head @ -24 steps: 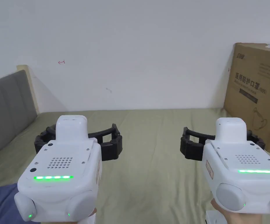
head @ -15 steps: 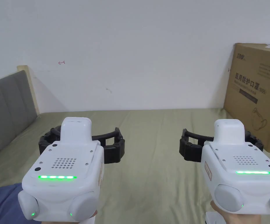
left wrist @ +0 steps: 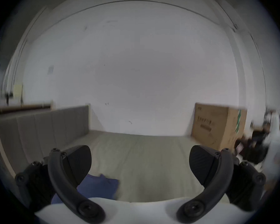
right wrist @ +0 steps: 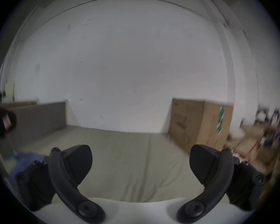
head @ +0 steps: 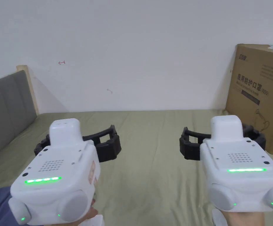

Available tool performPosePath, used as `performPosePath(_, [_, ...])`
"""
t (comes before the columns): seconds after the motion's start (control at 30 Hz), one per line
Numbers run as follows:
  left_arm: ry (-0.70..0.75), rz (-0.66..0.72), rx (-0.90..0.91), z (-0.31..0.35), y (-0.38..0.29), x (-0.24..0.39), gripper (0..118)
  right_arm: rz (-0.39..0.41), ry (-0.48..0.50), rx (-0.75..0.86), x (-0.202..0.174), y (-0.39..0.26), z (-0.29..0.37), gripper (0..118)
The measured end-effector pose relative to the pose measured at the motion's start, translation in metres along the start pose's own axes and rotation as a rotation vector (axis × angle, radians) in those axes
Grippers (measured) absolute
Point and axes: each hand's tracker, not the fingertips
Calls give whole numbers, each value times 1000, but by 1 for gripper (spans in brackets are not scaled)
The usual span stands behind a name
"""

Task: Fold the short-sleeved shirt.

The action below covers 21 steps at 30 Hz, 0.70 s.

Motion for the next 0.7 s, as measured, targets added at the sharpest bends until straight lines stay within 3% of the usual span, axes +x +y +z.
performPosePath(0.07, [-28,246,14,-2,-7,-18,118,243,-24,95,-20,6,6,118])
performPosePath(0.13, [-39,529,21,-4,-24,-38,118,543,-66,161,-50,1,12,118])
performPosePath(0.2, [-14,773,-1,-6,-46,-52,118,820,-33,224,-72,-17,19,118])
performPosePath(0.27, [-10,903,-33,-7,-66,-63,118,1079,-6,260,-89,-42,25,118])
performPosePath(0.3, [-2,902,-56,-8,-71,-66,118,1167,21,310,-96,-54,29,118])
performPosePath(0.37, [16,863,-79,-10,-71,-63,118,1238,69,306,-103,-67,31,118])
performPosePath(0.43, [29,777,-73,-12,-63,-60,118,1163,125,223,-103,-62,28,118])
performPosePath(0.5, [35,610,-71,-14,-39,-48,118,975,137,159,-98,-43,23,118])
performPosePath(0.57, [53,363,-61,-16,-12,-29,118,650,146,75,-78,-11,15,118])
performPosePath(0.7, [110,-258,22,-7,20,29,118,-163,150,-130,-19,22,-4,118])
